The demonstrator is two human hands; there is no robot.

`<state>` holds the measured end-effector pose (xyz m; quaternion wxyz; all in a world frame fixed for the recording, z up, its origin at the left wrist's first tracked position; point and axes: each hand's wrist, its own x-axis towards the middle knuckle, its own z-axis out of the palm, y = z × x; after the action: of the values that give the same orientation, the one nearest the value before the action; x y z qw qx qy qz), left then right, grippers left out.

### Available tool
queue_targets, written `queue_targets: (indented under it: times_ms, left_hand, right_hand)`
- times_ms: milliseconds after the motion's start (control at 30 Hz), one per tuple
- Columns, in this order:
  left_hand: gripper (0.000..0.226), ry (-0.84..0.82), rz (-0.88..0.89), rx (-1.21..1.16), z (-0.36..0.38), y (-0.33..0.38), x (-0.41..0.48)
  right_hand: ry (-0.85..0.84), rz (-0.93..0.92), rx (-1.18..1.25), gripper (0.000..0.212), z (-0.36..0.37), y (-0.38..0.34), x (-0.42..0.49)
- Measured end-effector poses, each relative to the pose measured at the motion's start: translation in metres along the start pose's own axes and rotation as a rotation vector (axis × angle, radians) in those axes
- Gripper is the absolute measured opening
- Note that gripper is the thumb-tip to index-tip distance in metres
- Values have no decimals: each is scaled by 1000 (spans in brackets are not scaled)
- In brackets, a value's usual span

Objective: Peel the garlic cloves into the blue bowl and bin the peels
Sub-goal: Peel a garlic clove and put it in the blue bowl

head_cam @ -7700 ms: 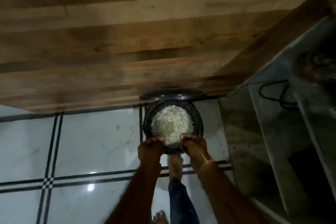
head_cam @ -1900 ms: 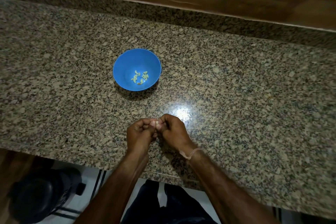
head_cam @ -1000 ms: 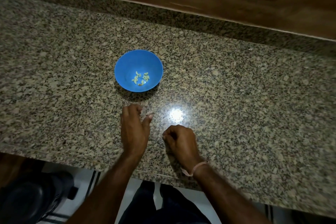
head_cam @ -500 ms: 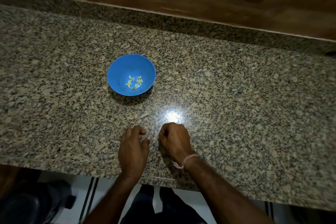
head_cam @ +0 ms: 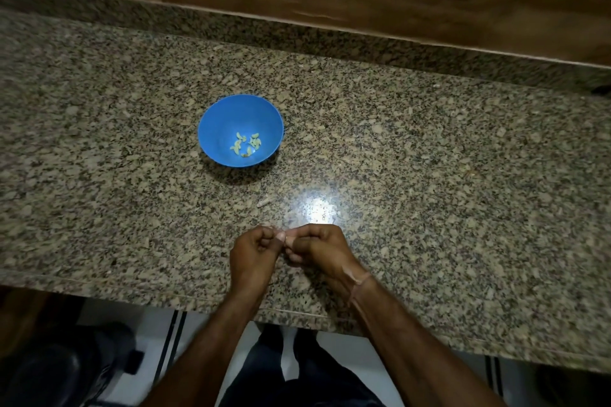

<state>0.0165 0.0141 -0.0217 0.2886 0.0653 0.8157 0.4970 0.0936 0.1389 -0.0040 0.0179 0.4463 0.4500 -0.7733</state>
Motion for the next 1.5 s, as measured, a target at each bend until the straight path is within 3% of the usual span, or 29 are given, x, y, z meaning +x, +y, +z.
queue_targets:
  times_ms: [167,367,533,700,767,867,1033,1067,1200,1367,1500]
  left_hand:
    - [16,-37,30,2,-3,8,-5]
    - [15,-15,11,-48,-1,16,-12]
    - [14,52,180,187,-1,22,-21]
    - [23,-151,47,31,-4,18,-19]
    - [24,-177,73,33,-4,21,-22]
    - [21,-107,269,315,-4,22,-25]
    - [27,-251,184,394,-7,27,-20]
    - [28,-250,187,359,-7,29,-20]
    - [25,-108,303,413,-4,29,-21]
    - [30,-169,260,420,-2,34,-17]
    - [23,-40,360,399,-4,26,-20]
  right_hand:
    - [-33,-113,-40,6,-3,4,-7]
    - [5,-272,-313,29,-3,3,-12]
    - [-46,-156,-199,30,3,4,-19]
    - [26,-534,-684,26,-3,6,-20]
    - [12,-514,-742,29,-5,6,-18]
    - [-52,-253,-626,30,-2,1,-19]
    - [64,-594,-829,30,-1,1,-23]
    - [62,-596,-829,30,-1,3,-21]
    - [-27,-304,-498,32,3,-5,-20]
    - [109,-441,-510,27,4,0,-23]
    - [-83,-50,-205,27,8,-16,-25]
